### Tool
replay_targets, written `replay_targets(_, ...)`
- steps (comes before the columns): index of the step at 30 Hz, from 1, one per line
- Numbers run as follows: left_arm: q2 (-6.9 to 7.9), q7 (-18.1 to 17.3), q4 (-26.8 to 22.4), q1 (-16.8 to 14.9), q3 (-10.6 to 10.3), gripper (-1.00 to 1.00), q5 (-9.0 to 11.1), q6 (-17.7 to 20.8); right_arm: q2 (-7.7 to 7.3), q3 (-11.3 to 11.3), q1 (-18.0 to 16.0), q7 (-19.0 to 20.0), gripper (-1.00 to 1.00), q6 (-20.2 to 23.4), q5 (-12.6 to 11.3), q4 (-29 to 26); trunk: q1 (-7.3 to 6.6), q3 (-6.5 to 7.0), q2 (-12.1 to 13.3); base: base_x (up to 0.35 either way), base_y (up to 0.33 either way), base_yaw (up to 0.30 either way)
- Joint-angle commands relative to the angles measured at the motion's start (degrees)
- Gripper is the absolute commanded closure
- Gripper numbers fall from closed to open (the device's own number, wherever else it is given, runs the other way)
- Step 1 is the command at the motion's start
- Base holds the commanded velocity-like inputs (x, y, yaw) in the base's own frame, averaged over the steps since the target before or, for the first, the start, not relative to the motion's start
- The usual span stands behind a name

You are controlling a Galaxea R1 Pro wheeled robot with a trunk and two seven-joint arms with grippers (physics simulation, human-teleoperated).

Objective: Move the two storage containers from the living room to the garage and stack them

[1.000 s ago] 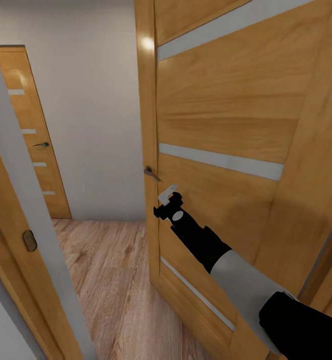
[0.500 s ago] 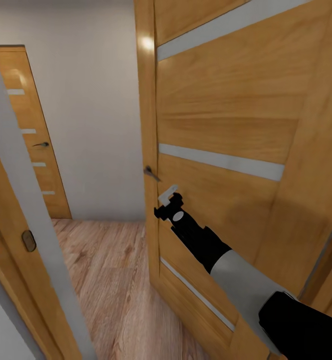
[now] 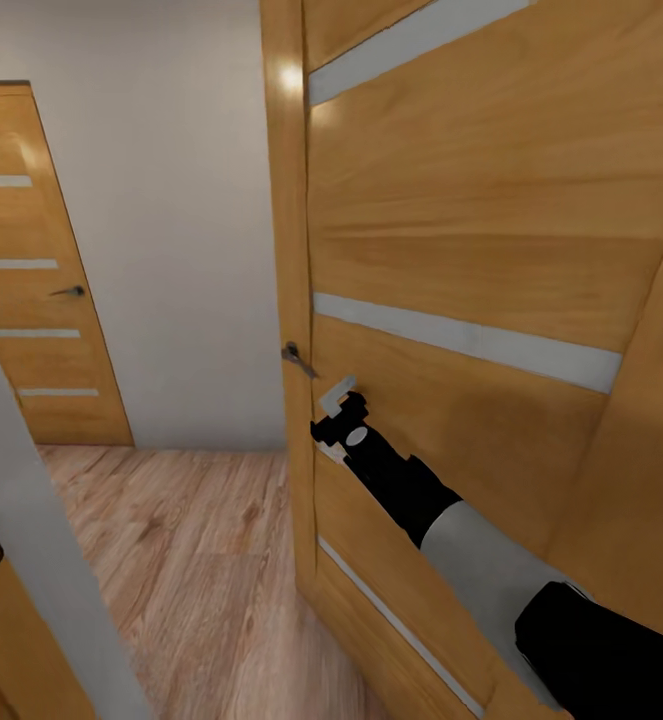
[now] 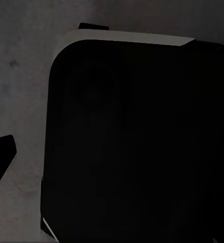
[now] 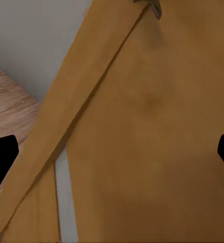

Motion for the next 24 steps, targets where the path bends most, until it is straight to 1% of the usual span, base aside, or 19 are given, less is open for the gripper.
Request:
replay_targets(1, -0.01, -0.02, -0.03, 0.01, 0.01, -1.0, 0.5, -0.13, 0.0, 0.01, -0.07, -0.46, -1.0, 0.48, 1.57, 0.07, 0.04, -0.05, -0.01, 0.316, -0.001, 0.0)
replay_targets(5, 0.01, -0.02, -0.03, 0.01, 0.03, -1.0, 0.51, -0.13, 0.0, 0.02, -0.07, -0.57, -1.0, 0.35, 1.6, 1.35, 0.04, -0.05, -0.01, 0.304, -0.001, 0.0)
replay_targets(8, 0.0, -0.03, -0.03, 0.01, 0.08, -1.0, 0.51, -0.13, 0.0, 0.02, -0.07, -0.68, -1.0, 0.32, 1.64, 2.43, 0.04, -0.05, -0.01, 0.164, 0.0, 0.0)
replay_targets(20, 0.03, -0.08, -0.03, 0.01, 0.1, -1.0, 0.51, -0.13, 0.0, 0.02, -0.07, -0.8, -1.0, 0.37, 1.66, 3.48, 0.04, -0.05, -0.01, 0.021, 0.0, 0.0)
replay_targets(24, -0.01, -0.07, -0.03, 0.01, 0.1, -1.0, 0.51, -0.13, 0.0, 0.01, -0.07, -0.86, -1.0, 0.27, 1.91, 6.2, 0.04, -0.05, -0.01, 0.0, 0.0, 0.0)
